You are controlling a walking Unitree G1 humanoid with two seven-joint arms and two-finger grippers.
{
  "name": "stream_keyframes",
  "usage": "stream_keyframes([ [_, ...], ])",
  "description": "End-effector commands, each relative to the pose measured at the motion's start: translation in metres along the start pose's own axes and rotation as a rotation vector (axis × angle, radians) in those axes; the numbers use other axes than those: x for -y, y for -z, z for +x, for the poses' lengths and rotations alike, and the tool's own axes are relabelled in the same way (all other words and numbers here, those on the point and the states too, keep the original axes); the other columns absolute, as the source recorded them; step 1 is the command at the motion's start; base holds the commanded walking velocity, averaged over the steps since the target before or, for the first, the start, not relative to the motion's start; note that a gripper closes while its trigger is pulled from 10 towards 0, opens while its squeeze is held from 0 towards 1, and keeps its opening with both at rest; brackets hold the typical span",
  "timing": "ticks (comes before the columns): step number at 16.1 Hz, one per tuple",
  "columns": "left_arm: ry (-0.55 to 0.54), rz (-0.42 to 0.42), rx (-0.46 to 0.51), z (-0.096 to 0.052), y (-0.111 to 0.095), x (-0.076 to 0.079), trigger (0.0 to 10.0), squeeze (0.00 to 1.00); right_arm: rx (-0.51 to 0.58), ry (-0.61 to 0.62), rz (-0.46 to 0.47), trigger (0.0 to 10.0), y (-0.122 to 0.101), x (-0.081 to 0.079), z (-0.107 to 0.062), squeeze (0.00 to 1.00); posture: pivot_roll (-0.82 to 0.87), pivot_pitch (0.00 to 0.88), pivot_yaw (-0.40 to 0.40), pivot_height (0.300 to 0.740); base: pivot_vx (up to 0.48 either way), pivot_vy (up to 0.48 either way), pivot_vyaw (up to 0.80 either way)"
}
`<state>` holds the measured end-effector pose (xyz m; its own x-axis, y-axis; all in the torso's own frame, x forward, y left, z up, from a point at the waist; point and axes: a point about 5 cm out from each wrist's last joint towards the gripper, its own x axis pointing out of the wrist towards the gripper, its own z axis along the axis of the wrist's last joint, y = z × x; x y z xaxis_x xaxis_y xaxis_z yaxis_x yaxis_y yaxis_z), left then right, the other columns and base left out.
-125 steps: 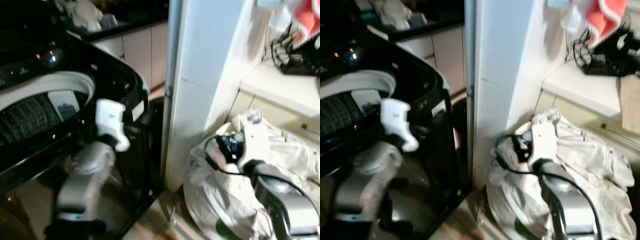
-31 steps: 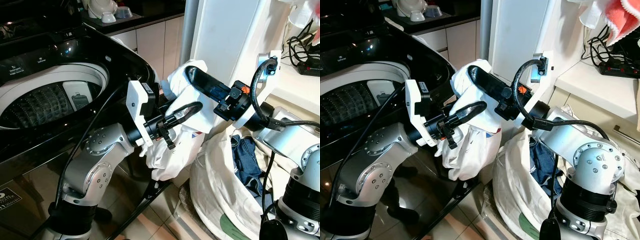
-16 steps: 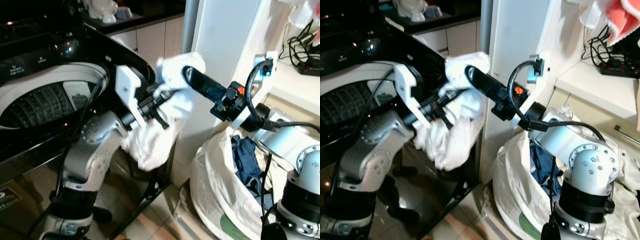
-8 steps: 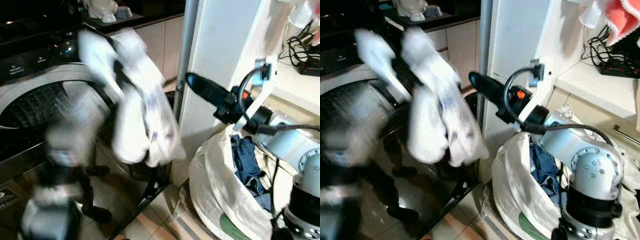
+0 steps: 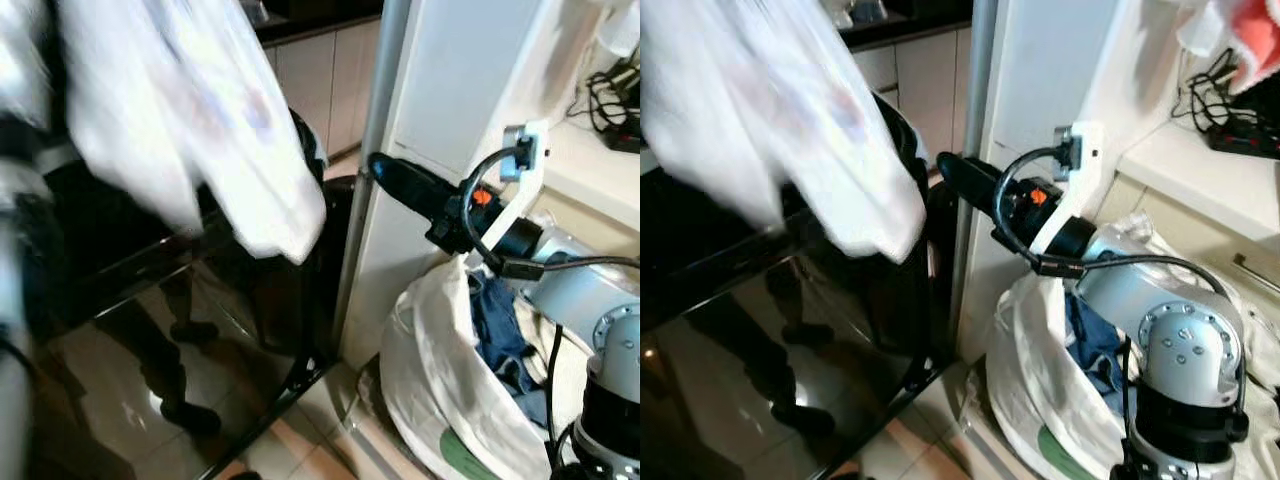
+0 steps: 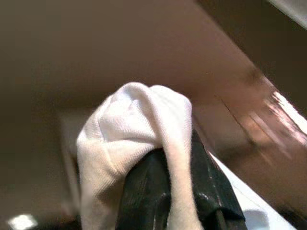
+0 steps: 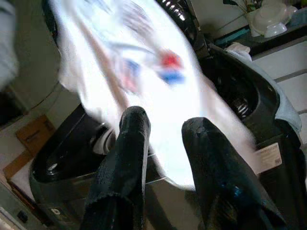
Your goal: Clothes washing
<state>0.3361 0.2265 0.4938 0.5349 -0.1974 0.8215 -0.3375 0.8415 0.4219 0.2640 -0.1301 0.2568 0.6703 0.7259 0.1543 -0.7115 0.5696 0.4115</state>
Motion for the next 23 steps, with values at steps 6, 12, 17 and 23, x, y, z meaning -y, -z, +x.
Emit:
stream_keyframes([
  [6,0.522,0.051,-0.627,-0.054,0.095,0.084,10.0,0.00,-0.130,0.031,-0.110,10.0,0.024,-0.006,0.000,0.00,-0.07,0.000,0.029,0.740,0.000,0.000,0.00],
  [12,0.708,0.217,-1.071,-0.101,0.132,0.044,10.0,1.00,-0.305,-0.010,-0.180,10.0,0.050,-0.012,-0.007,0.00,-0.06,0.000,0.019,0.740,0.000,0.000,0.00],
  [17,0.922,0.107,-1.182,-0.118,0.132,0.031,10.0,1.00,-0.338,-0.026,-0.198,10.0,0.056,-0.011,-0.005,0.00,-0.04,0.000,0.010,0.740,0.000,0.000,0.00],
  [23,0.610,0.166,-1.007,-0.090,0.122,0.017,10.0,0.00,-0.314,0.052,-0.218,10.0,0.054,-0.001,-0.004,0.00,-0.04,0.000,0.012,0.740,0.000,0.000,0.00],
])
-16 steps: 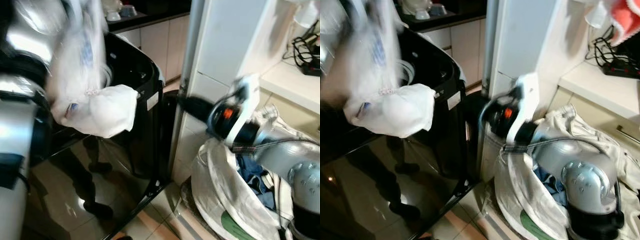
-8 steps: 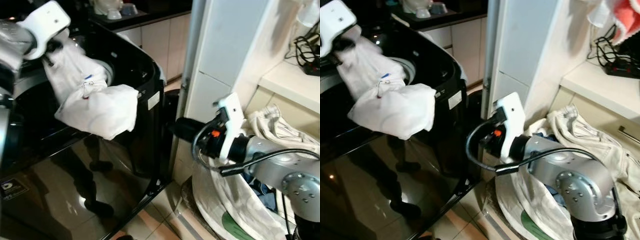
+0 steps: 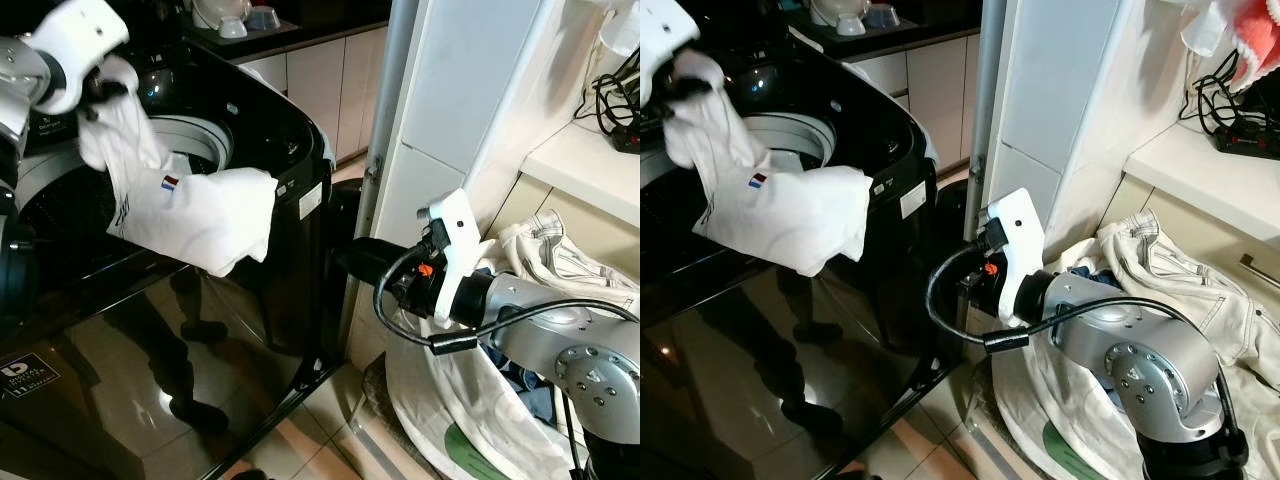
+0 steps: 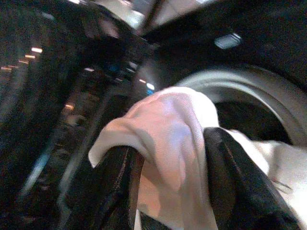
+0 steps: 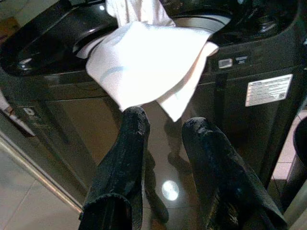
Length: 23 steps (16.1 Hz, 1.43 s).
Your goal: Clothes washing
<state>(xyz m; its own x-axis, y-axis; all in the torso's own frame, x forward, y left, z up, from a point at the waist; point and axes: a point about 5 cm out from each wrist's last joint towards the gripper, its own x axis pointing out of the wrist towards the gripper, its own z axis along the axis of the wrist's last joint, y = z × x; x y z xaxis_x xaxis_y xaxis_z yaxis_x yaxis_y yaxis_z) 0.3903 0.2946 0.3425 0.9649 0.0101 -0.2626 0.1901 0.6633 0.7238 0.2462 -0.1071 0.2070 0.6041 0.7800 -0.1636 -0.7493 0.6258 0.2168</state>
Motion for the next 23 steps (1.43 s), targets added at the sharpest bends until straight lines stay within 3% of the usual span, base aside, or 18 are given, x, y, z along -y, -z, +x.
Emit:
stream_keyframes([
  [1,-0.071,0.012,0.060,-0.009,-0.016,-0.016,10.0,0.00,0.014,0.044,-0.005,10.0,-0.002,0.006,-0.002,0.00,-0.04,0.000,0.012,0.740,0.000,0.000,0.00],
  [4,0.292,0.001,-0.005,-0.007,0.000,0.008,10.0,0.00,0.011,0.060,-0.011,10.0,-0.002,0.009,-0.003,0.00,-0.04,0.000,0.019,0.740,0.000,0.000,0.00],
  [5,0.258,-0.023,0.024,-0.007,-0.002,0.006,10.0,1.00,0.008,0.068,-0.013,10.0,-0.001,0.010,-0.003,0.00,-0.04,0.000,0.019,0.740,0.000,0.000,0.00],
  [13,0.473,0.213,-0.167,-0.020,0.017,0.008,10.0,1.00,-0.007,0.075,-0.010,10.0,0.002,0.011,-0.002,0.00,-0.03,0.000,0.018,0.740,0.000,0.000,0.00],
  [15,0.514,0.269,-0.186,-0.021,0.019,0.010,10.0,0.18,-0.015,0.080,-0.011,10.0,0.003,0.012,-0.001,0.00,-0.03,0.000,0.021,0.740,0.000,0.000,0.00],
  [16,0.629,0.297,-0.206,-0.025,0.024,0.017,10.0,0.00,-0.017,0.082,-0.012,10.0,0.004,0.012,-0.001,0.00,-0.03,0.000,0.025,0.740,0.000,0.000,0.00],
  [20,0.717,0.425,-0.278,-0.034,0.037,0.018,10.0,0.00,-0.022,0.095,-0.011,10.0,0.006,0.013,-0.003,0.00,-0.03,0.000,0.024,0.740,0.000,0.000,0.00],
  [22,0.570,0.421,-0.153,-0.029,0.021,0.011,10.0,0.00,-0.018,0.098,-0.010,10.0,0.005,0.013,-0.002,0.00,-0.02,0.000,0.026,0.740,0.000,0.000,0.00],
  [23,0.505,0.365,-0.037,-0.025,0.008,0.012,10.0,0.00,-0.001,0.122,-0.006,10.0,0.004,0.016,-0.002,0.00,-0.03,0.000,0.030,0.740,0.000,0.000,0.00],
])
